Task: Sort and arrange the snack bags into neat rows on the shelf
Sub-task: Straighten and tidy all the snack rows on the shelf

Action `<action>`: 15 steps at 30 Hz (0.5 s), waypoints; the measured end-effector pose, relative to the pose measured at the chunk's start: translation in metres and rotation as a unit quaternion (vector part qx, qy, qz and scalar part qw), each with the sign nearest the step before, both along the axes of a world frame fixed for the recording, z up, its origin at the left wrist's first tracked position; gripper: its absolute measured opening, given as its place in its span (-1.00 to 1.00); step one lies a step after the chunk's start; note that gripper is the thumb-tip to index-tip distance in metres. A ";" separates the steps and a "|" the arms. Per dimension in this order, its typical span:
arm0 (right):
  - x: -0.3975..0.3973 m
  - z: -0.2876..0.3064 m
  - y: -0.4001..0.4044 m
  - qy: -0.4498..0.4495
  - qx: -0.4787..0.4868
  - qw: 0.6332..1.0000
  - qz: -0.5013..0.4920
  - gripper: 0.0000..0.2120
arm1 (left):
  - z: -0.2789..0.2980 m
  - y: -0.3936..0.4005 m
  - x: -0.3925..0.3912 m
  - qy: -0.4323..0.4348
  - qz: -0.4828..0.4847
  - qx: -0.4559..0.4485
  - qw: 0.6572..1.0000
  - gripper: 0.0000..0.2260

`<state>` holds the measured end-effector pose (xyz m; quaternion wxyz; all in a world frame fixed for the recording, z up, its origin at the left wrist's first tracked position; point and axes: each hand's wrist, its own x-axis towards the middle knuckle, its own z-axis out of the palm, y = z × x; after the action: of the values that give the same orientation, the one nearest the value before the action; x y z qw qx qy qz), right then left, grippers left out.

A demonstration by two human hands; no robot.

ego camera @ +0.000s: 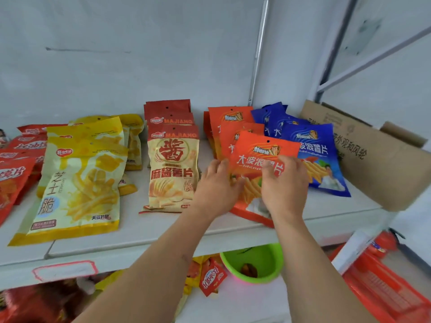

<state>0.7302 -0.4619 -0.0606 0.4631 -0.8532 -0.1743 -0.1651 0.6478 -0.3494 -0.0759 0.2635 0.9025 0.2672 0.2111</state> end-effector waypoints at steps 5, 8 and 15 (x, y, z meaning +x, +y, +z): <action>0.018 -0.016 -0.014 0.108 -0.024 0.992 0.066 -0.54 | -0.016 -0.018 0.013 0.037 0.036 -0.017 0.999 -0.46; 0.037 -0.012 -0.011 0.090 -0.029 0.988 0.121 -0.54 | -0.018 -0.031 0.022 0.024 0.092 -0.011 0.995 -0.48; 0.090 0.006 0.010 0.132 -0.047 0.967 0.214 -0.45 | -0.003 -0.044 0.051 -0.029 0.166 -0.025 0.985 -0.41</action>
<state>0.8200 -0.4521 -0.0544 0.4657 -0.8313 -0.2974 0.0599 0.6990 -0.3933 -0.0791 0.2554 0.8322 0.4107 0.2713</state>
